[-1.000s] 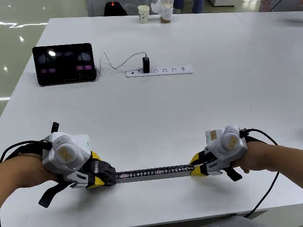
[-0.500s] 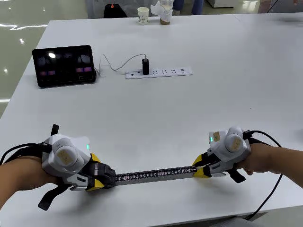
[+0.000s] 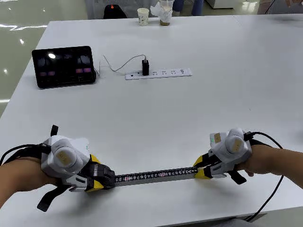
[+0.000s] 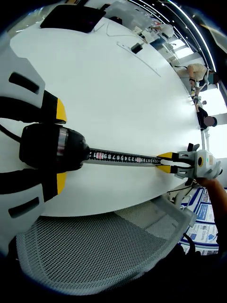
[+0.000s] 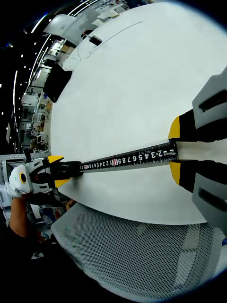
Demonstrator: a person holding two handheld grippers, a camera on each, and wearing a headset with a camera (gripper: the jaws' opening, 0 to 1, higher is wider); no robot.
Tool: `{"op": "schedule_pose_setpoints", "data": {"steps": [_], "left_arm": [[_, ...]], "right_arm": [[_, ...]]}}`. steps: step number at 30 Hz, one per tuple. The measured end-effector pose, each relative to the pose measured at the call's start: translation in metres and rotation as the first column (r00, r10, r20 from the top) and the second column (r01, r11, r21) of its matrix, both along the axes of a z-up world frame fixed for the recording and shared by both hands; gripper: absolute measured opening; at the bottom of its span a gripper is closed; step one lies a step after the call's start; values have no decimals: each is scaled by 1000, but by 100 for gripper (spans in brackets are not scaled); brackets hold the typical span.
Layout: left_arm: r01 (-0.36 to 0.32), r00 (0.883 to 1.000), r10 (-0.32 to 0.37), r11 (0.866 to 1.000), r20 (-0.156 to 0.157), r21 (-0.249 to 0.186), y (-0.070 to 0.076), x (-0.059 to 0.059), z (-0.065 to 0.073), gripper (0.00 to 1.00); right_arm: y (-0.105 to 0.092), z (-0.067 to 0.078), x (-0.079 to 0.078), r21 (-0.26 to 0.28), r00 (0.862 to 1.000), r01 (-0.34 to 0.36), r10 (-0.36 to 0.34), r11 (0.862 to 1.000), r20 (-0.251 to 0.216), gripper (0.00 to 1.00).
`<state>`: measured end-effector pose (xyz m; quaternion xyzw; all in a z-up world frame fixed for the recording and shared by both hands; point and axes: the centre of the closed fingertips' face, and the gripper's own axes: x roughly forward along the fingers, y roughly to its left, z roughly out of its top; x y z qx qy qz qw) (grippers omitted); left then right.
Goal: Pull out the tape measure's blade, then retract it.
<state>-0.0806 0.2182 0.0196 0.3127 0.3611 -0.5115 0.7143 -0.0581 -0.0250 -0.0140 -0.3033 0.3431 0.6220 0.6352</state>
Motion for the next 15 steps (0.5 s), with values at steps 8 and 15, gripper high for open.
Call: {"op": "schedule_pose_setpoints", "data": {"steps": [8, 15], "left_arm": [[10, 1000, -10, 1000, 11, 0, -1, 0, 1, 32], [14, 1000, -14, 1000, 19, 10, -1, 1, 0, 32]], "right_arm": [[0, -1, 0, -56, 998, -50, 51, 997, 29, 12], [1, -1, -1, -70, 998, -59, 62, 996, 33, 12]]}}
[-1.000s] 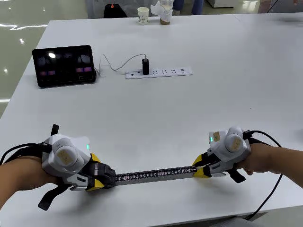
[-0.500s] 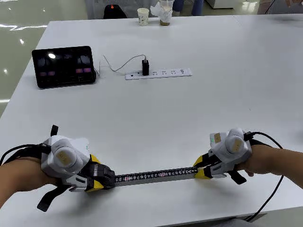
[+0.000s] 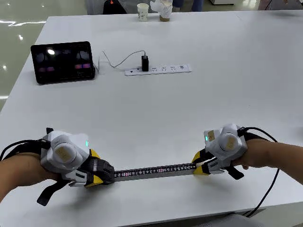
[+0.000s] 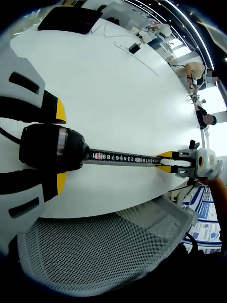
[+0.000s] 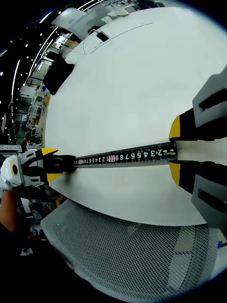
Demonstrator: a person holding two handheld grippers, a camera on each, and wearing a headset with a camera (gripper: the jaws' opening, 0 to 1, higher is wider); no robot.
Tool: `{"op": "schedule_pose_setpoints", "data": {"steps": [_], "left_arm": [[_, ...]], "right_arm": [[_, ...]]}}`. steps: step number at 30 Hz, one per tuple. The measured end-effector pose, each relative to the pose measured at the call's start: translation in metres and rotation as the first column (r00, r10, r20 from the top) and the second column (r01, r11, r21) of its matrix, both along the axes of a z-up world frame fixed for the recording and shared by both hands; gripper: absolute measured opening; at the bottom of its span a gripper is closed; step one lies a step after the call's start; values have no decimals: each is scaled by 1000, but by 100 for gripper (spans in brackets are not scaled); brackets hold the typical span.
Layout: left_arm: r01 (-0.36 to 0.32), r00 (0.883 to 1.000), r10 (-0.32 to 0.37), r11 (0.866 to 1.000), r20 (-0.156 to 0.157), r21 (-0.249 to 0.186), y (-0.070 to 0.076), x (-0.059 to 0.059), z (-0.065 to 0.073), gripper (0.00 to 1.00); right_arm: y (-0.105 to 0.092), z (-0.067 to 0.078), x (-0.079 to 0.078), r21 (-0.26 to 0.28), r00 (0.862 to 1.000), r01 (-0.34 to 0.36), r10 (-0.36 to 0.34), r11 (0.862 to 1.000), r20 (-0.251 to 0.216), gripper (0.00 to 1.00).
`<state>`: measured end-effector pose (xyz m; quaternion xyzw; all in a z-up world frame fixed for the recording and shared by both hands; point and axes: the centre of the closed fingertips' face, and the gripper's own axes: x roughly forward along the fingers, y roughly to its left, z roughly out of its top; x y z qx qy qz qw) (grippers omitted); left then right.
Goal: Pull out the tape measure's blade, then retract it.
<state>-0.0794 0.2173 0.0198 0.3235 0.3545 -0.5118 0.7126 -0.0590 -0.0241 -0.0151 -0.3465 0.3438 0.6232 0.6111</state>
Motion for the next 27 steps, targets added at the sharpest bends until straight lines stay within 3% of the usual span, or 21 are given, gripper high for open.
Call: {"op": "schedule_pose_setpoints", "data": {"steps": [8, 13, 16, 21, 23, 27], "left_arm": [[4, 1000, -4, 1000, -15, 15, 2, -1, 1, 31], [18, 1000, -17, 999, -18, 35, 4, -4, 3, 33], [15, 1000, -15, 1000, -28, 25, 4, -4, 7, 35], [-14, 1000, 14, 1000, -26, 10, 6, -1, 11, 43], [-30, 999, 30, 1000, -24, 3, 6, 0, 13, 44], [-70, 997, 69, 997, -41, -20, 4, -3, 16, 55]], "right_arm": [[0, 0, 0, -28, 1000, -12, 12, 1000, -7, 12], [1, 0, 0, -45, 999, -40, 41, 998, 15, 14], [2, 0, -2, -48, 999, -44, 45, 998, 11, 17], [1, 0, -2, -70, 999, -47, 48, 996, 13, 21], [0, 2, -2, -65, 999, -35, 35, 997, 8, 23], [0, 8, -3, -48, 1000, -9, 9, 999, -8, 29]]}}
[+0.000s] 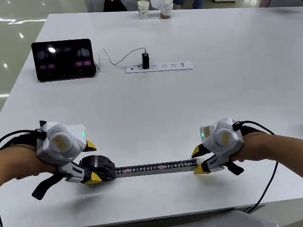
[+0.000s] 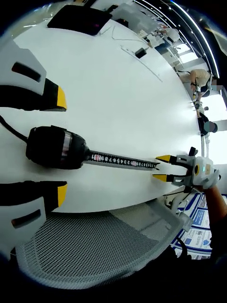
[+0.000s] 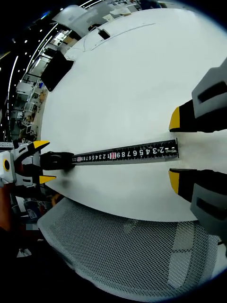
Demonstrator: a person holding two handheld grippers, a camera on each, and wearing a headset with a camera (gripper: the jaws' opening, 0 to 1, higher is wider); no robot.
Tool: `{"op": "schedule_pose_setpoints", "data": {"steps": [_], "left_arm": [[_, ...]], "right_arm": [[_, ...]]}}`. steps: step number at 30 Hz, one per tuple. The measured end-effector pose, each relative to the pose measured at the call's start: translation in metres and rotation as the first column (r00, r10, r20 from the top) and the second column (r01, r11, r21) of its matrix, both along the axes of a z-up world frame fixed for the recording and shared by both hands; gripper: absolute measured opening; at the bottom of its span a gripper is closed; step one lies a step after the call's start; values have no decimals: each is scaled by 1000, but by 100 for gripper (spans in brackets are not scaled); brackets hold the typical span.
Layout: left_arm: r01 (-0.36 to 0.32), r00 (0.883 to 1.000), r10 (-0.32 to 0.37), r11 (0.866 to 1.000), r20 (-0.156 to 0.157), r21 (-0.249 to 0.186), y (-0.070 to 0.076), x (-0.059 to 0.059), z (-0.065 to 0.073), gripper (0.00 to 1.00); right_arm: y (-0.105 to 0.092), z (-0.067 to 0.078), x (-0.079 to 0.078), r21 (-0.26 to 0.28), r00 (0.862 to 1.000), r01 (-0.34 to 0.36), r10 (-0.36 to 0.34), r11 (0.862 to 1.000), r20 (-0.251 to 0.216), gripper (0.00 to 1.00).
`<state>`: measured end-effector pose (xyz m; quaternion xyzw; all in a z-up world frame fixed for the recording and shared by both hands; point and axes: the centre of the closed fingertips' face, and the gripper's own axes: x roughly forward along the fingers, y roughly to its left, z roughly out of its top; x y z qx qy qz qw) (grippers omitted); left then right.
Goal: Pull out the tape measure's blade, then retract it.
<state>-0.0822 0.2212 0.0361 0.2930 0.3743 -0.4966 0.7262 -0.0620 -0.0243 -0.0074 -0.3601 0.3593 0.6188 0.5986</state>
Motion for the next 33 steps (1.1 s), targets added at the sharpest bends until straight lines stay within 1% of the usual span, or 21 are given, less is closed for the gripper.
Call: {"op": "schedule_pose_setpoints", "data": {"steps": [2, 4, 6, 7, 13, 15, 16, 19, 20, 21, 22, 24, 25, 26, 27, 28, 29, 30, 31, 32, 33], "left_arm": [[-15, 1000, 15, 1000, -12, -13, 0, -2, 0, 59], [-28, 1000, 27, 999, -15, -28, -1, -3, 1, 64], [-45, 999, 44, 998, -20, -36, -1, -4, 2, 66], [-54, 998, 53, 998, -29, -39, -1, -6, 1, 67], [-95, 994, 91, 993, -62, -71, -1, -11, 0, 75], [-131, 989, 124, 987, -78, -92, 0, -12, 0, 79], [-154, 986, 147, 984, -81, -94, 2, -10, 0, 82], [-204, 978, 197, 971, -70, -122, 5, -5, 2, 92], [-218, 975, 211, 967, -66, -134, 6, -4, 4, 93], [-231, 973, 224, 962, -64, -145, 6, -3, 5, 93], [-243, 970, 236, 958, -60, -150, 8, -1, 6, 93], [-271, 962, 264, 948, -62, -167, 10, -1, 7, 97], [-281, 960, 272, 943, -70, -177, 10, -1, 7, 99], [-300, 954, 291, 937, -79, -178, 12, -1, 6, 99], [-334, 942, 321, 923, -98, -191, 12, -3, 7, 99], [-351, 936, 333, 910, -113, -222, 9, -3, 10, 99], [-377, 926, 354, 887, -135, -265, 6, -2, 14, 99], [-400, 916, 375, 875, -141, -272, 8, -1, 15, 99], [-417, 909, 395, 867, -133, -271, 11, 0, 15, 99], [-425, 905, 405, 863, -127, -273, 14, 0, 14, 99], [-433, 901, 413, 856, -130, -283, 15, 0, 15, 99]], "right_arm": [[-1, 1, 1, 7, 1000, 19, -19, 1000, -6, 31], [-1, 2, 1, 14, 999, 41, -41, 999, -14, 34], [-3, 3, 0, 16, 999, 52, -52, 999, -13, 35], [-4, 3, -1, 19, 998, 62, -62, 998, -16, 36], [-9, 4, -2, 49, 990, 139, -139, 989, -17, 44], [-9, 6, -2, 66, 984, 177, -176, 982, -23, 47], [-10, 7, -2, 72, 982, 189, -188, 979, -22, 47], [-14, 8, 0, 96, 973, 231, -231, 968, -15, 52], [-16, 9, 2, 104, 965, 262, -262, 959, -21, 55], [-18, 9, 1, 107, 960, 282, -280, 954, -31, 58], [-20, 11, 2, 116, 955, 296, -294, 948, -30, 60], [-23, 14, 4, 133, 950, 311, -312, 941, -18, 61], [-24, 14, 4, 138, 947, 320, -320, 937, -18, 62], [-25, 14, 4, 143, 945, 327, -328, 934, -21, 63], [-26, 16, 4, 151, 939, 342, -343, 927, -24, 64], [-26, 16, 4, 155, 936, 352, -352, 923, -27, 65], [-28, 16, 5, 163, 930, 365, -366, 916, -27, 67], [-28, 17, 7, 173, 924, 379, -381, 909, -22, 70], [-28, 17, 7, 179, 920, 388, -391, 904, -22, 74], [-29, 18, 7, 187, 913, 404, -406, 895, -28, 76], [-30, 19, 8, 199, 906, 420, -422, 886, -32, 78]]}}
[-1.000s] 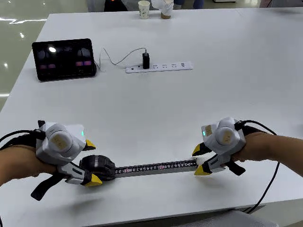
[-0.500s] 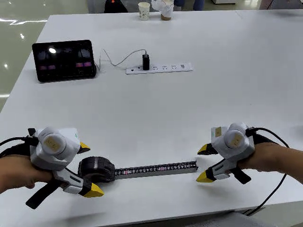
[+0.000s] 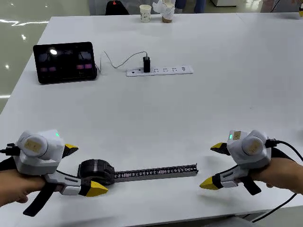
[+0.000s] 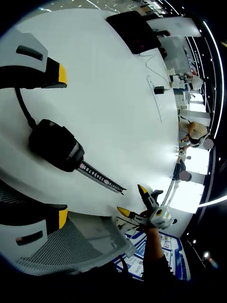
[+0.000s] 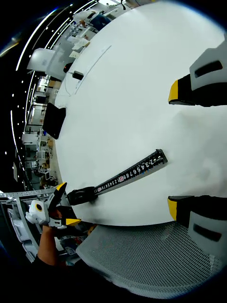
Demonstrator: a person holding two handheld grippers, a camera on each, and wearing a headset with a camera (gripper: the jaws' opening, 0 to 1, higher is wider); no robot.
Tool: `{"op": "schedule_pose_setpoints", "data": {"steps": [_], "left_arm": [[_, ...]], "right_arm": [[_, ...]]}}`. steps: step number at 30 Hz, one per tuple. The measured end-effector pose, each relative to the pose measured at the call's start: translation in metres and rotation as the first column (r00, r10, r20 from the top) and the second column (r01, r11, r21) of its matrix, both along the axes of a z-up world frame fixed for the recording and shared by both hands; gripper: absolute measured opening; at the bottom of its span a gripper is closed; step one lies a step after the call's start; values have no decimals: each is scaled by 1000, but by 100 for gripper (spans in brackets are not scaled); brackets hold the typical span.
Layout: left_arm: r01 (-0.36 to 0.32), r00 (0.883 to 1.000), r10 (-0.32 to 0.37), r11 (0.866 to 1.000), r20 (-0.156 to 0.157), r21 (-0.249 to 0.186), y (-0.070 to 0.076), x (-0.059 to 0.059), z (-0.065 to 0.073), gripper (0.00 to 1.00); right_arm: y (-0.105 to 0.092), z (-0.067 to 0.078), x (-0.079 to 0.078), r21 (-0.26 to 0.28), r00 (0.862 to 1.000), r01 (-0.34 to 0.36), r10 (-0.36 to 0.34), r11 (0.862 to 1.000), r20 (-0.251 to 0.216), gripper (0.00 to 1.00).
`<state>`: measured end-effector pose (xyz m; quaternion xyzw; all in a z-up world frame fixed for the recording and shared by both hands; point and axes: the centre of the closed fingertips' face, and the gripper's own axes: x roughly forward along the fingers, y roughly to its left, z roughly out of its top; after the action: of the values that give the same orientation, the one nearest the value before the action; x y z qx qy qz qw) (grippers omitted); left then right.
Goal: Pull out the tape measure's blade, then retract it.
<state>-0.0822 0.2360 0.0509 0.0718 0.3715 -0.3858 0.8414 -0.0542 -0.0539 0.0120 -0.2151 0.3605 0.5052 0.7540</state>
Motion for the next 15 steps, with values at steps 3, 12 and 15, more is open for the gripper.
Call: {"op": "schedule_pose_setpoints", "data": {"steps": [3, 12, 15], "left_arm": [[-42, 999, 42, 999, 3, -14, 6, -2, -1, 99], [-154, 983, 156, 988, 94, -28, 22, 1, 4, 99], [-166, 981, 167, 986, 101, -20, 26, -2, 2, 99]], "right_arm": [[-4, 3, 0, 31, 999, 42, -42, 999, 0, 83], [-24, 9, -9, 83, 992, 121, -124, 989, 21, 93], [-30, 16, -5, 112, 985, 159, -165, 981, 48, 99]]}}
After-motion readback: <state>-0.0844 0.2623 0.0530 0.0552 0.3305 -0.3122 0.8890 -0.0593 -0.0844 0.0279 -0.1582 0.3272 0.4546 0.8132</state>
